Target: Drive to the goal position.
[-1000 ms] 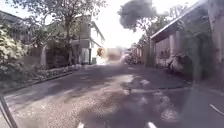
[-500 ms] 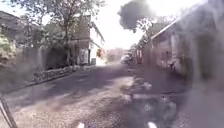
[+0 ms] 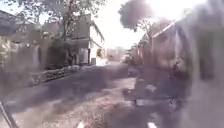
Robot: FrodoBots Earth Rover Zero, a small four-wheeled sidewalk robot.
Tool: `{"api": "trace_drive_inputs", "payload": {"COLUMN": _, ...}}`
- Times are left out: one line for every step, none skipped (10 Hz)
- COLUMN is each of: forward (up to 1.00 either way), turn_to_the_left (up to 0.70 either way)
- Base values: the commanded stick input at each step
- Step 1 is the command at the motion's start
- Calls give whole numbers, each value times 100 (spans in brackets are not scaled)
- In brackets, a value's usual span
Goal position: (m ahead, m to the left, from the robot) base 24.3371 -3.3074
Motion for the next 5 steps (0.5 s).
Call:
{"api": "trace_drive_inputs", "payload": {"forward": 70, "turn_to_the_left": 0}}
{"api": "trace_drive_inputs", "payload": {"forward": 70, "turn_to_the_left": 0}}
{"api": "trace_drive_inputs", "payload": {"forward": 70, "turn_to_the_left": 0}}
{"api": "trace_drive_inputs", "payload": {"forward": 70, "turn_to_the_left": 0}}
{"api": "trace_drive_inputs", "payload": {"forward": 70, "turn_to_the_left": 0}}
